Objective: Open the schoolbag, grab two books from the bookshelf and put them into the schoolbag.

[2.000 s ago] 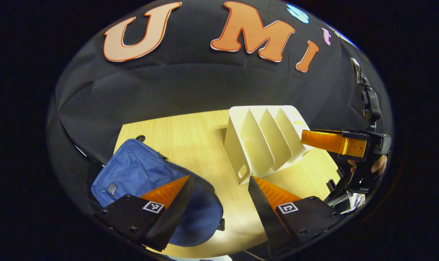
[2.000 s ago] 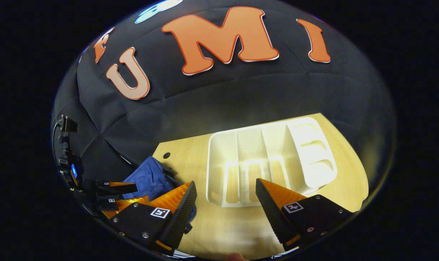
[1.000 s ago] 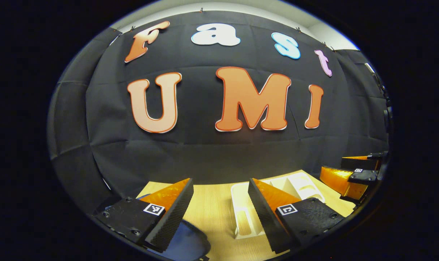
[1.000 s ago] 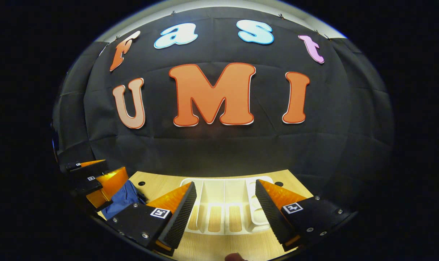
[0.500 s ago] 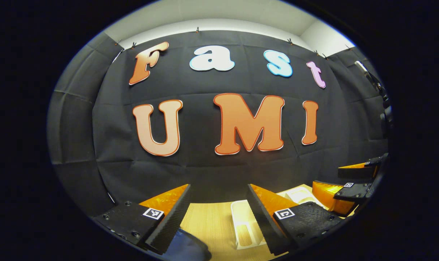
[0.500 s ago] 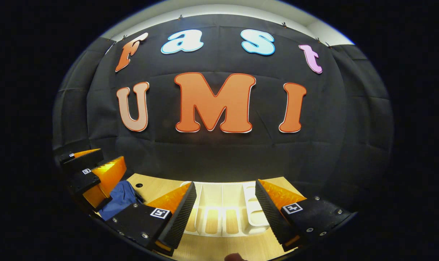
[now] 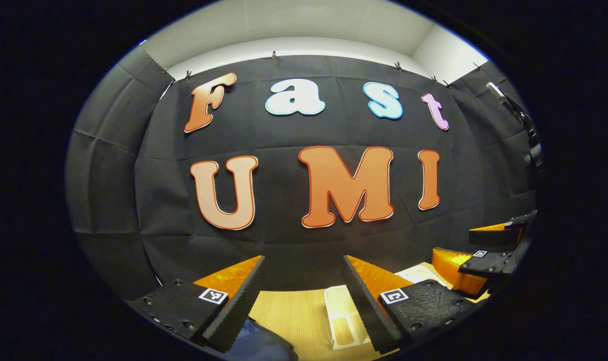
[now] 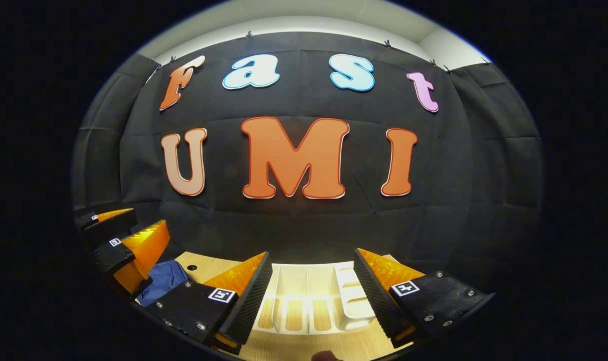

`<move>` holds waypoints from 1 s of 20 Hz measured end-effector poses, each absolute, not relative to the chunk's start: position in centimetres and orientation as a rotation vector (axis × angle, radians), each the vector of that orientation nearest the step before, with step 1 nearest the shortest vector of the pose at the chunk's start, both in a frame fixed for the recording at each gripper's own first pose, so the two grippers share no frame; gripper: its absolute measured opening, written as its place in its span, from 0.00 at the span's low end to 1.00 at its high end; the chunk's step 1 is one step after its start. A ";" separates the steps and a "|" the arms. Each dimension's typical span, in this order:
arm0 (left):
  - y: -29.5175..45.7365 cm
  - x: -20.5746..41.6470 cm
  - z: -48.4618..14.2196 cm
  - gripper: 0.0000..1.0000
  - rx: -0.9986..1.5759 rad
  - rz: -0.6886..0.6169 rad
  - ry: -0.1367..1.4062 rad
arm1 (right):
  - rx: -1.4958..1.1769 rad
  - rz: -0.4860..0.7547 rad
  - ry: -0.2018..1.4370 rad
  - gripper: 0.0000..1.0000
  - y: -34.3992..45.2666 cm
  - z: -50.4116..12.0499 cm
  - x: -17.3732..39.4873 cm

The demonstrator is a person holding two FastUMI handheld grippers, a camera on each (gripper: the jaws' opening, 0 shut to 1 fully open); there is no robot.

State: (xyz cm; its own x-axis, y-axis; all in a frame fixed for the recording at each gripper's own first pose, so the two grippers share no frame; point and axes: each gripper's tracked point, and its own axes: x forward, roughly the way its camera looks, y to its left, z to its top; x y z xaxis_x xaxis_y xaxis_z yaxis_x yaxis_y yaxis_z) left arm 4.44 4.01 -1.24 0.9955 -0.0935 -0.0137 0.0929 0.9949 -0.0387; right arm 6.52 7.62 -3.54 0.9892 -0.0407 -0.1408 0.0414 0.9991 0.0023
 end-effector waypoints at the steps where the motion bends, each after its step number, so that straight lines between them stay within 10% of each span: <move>1: 3.8 4.4 -1.2 0.94 -0.050 -0.102 0.012 | 0.001 -0.036 0.147 0.97 7.8 -3.7 6.5; 20: 5.6 4.3 -4.0 0.94 -0.119 -0.079 0.088 | -0.034 0.008 0.193 0.97 10.1 -5.6 6.8</move>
